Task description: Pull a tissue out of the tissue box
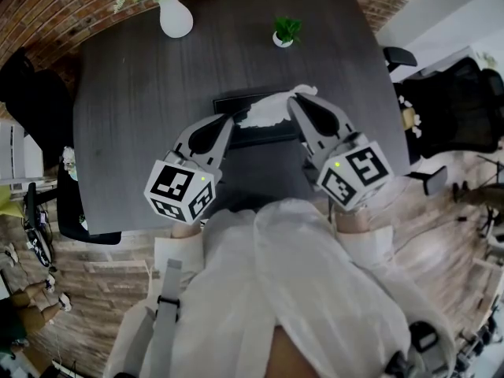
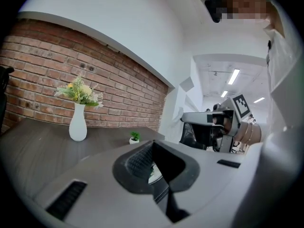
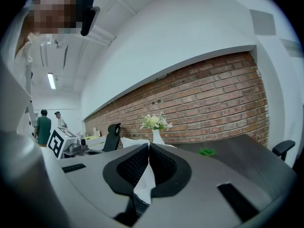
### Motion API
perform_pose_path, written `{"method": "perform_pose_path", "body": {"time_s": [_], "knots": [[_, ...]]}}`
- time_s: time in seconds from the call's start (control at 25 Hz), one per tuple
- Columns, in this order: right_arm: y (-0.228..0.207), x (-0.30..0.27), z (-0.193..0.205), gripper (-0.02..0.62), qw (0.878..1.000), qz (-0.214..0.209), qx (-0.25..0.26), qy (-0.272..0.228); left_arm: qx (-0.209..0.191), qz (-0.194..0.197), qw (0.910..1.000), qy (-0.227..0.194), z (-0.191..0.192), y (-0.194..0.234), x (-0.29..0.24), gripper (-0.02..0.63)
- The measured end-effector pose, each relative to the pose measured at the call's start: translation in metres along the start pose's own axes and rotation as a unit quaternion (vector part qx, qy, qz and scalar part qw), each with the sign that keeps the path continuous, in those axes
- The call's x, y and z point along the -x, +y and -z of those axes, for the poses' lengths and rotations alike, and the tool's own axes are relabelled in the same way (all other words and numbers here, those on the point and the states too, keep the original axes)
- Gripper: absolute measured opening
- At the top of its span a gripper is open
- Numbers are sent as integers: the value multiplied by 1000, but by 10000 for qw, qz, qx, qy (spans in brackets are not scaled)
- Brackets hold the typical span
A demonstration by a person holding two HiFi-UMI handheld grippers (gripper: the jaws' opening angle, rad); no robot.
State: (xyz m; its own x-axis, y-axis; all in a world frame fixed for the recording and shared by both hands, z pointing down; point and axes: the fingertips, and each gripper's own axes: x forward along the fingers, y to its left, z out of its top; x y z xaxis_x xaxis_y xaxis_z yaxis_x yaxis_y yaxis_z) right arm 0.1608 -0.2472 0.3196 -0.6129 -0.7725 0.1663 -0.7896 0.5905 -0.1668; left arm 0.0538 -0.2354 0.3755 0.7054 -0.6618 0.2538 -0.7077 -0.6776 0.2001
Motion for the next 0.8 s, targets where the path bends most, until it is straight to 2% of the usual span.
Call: {"method": "perform_pose_path", "body": {"time_s": [0.52,0.8], "knots": [[1,-2,2,11,10000,-53,-10,39,102,-9,9999,25,3,3,-1,5],[-1,-3,5,9,9998,-44,105,142,10,49,9999,130,10,-2,-2,4]]}}
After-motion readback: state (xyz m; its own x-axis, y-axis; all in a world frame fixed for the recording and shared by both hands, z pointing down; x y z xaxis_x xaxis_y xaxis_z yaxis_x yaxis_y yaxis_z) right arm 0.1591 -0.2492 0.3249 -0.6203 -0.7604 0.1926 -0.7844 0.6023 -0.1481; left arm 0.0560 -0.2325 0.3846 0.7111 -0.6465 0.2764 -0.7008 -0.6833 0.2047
